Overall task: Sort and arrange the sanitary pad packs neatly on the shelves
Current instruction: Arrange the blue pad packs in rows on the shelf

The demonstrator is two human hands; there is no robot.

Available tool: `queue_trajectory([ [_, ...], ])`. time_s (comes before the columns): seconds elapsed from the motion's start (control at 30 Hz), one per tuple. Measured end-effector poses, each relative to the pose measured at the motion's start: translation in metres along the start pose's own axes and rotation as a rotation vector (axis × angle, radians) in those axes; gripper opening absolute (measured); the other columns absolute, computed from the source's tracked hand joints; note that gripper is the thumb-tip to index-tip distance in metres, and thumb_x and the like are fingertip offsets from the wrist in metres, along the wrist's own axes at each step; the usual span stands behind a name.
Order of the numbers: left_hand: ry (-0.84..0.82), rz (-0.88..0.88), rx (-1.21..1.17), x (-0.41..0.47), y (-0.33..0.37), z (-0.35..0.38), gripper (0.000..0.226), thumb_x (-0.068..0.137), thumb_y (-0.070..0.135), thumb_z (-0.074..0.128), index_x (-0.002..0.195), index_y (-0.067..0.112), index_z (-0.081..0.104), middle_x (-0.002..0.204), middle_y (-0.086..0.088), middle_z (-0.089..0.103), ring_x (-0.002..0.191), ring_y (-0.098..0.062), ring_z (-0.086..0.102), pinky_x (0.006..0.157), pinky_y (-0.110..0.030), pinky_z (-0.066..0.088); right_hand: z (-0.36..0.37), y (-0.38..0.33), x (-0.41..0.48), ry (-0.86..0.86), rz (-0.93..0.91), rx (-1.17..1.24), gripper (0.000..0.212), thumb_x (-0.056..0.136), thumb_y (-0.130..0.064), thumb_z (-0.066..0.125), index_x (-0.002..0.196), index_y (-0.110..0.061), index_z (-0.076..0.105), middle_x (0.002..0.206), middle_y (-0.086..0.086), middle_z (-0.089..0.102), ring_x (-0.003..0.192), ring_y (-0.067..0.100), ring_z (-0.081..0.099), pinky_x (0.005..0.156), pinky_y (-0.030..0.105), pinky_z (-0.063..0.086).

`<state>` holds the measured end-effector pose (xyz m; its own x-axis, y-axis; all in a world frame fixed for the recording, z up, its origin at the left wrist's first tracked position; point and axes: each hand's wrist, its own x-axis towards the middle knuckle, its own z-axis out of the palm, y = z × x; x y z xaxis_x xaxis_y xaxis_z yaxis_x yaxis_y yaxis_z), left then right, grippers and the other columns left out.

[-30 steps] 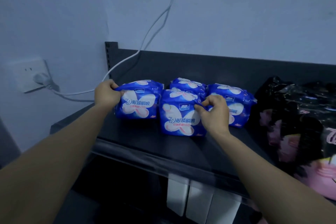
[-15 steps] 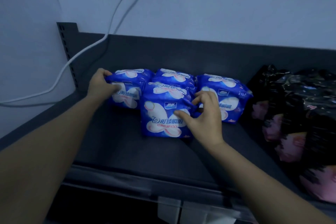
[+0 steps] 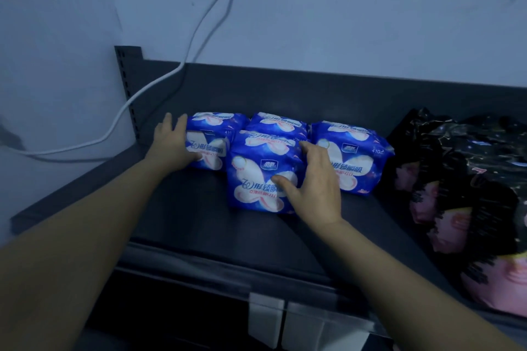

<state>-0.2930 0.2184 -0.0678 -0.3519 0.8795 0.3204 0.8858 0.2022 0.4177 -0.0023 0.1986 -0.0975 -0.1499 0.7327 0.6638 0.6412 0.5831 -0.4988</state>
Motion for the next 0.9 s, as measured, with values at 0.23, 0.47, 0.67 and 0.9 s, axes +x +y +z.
queue_trajectory([
  [0.23,-0.036,0.005,0.296,-0.083,-0.001,-0.030,0.093,0.079,0.033,0.077,0.149,0.002,0.024,0.156,-0.017,0.024,0.143,-0.033,0.022,0.117,-0.040,0.021,-0.014,-0.020,-0.013,-0.057,-0.209,-0.125,0.076,0.073,-0.024,0.081,0.138,-0.006,0.046,0.150,0.015,0.036,0.144,0.032,0.024,0.118,0.044,0.017],
  [0.47,-0.095,-0.131,0.392,-0.203,-0.009,-0.071,0.074,0.073,0.044,0.076,0.133,0.011,0.048,0.142,-0.007,0.045,0.132,-0.028,0.038,0.108,-0.045,0.035,-0.036,-0.061,-0.050,-0.318,-0.410,0.057,0.067,0.077,-0.022,0.078,0.136,-0.009,0.050,0.150,0.011,0.039,0.145,0.030,0.024,0.115,0.043,0.027],
  [0.67,-0.117,-0.382,0.524,-0.317,-0.002,-0.124,0.071,0.083,0.038,0.071,0.138,0.006,0.040,0.143,-0.012,0.043,0.131,-0.028,0.039,0.107,-0.041,0.037,-0.042,-0.114,-0.096,-0.604,-0.559,0.070,0.073,0.080,-0.034,0.074,0.142,-0.011,0.042,0.146,0.009,0.040,0.143,0.027,0.024,0.114,0.035,0.024],
  [0.9,-0.126,-0.627,0.644,-0.459,-0.010,-0.189,0.072,0.086,0.037,0.069,0.143,0.008,0.036,0.146,-0.009,0.039,0.138,-0.026,0.031,0.110,-0.041,0.035,-0.050,-0.204,-0.168,-0.887,-0.756,0.105,0.071,0.086,-0.040,0.067,0.145,-0.016,0.035,0.145,0.007,0.038,0.138,0.026,0.027,0.109,0.036,0.031],
])
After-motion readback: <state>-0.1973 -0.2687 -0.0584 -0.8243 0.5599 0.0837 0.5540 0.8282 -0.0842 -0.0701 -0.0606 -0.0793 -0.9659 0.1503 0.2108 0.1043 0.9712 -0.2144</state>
